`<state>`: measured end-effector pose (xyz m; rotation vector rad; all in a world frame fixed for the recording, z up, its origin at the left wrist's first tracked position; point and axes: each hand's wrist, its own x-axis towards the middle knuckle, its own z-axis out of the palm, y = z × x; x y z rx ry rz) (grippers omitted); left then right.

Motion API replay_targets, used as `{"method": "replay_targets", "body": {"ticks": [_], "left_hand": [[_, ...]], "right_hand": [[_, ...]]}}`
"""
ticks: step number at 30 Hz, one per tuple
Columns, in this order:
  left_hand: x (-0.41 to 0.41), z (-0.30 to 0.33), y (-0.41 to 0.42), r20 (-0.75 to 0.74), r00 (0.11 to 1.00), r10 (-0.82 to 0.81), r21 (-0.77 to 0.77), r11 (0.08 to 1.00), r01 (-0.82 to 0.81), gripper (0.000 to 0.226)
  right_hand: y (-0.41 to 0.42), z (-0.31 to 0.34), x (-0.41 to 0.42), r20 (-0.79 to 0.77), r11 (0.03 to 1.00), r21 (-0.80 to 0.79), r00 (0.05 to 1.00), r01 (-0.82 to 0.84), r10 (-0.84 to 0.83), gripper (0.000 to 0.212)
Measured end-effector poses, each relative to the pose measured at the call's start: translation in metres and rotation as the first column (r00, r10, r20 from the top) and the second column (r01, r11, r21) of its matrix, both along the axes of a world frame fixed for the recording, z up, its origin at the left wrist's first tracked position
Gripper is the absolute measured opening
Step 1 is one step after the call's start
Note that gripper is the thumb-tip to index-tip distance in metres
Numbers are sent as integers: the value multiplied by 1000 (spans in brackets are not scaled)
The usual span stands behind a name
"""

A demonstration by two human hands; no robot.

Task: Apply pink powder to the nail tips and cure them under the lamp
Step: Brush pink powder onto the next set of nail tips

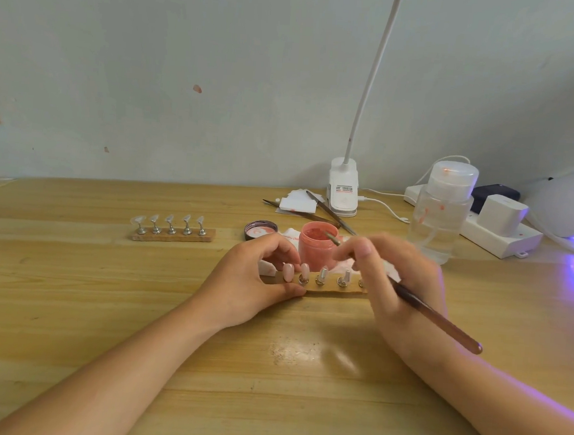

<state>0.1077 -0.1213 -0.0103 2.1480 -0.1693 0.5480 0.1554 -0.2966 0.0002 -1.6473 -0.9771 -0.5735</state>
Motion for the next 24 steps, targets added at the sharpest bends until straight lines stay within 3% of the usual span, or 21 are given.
{"method": "replay_targets", "body": {"ticks": [2,4,9,14,24], "left_hand": [[0,0,0,-7,1000,1,-3,1000,-2,33],[-1,1,-1,-10,1000,-7,-4,1000,7,31],[-2,1,-1,4,1000,-10,31,999,10,31],[-2,2,-1,0,1000,-11,16,1000,11,29],[1,-2,0,-22,1000,3,-20,1000,-3,35]], "right_hand": [[-2,2,3,-93,999,43,996,1,3,23],[-4,2,7,-88,999,37,996,-3,6,24],[1,-4,14,218,967,-201,969,159,-114,24],[1,-10,20,292,904,-379,953,198,-87,22],[0,-8,20,335,908,-380,941,175,-41,19]]}}
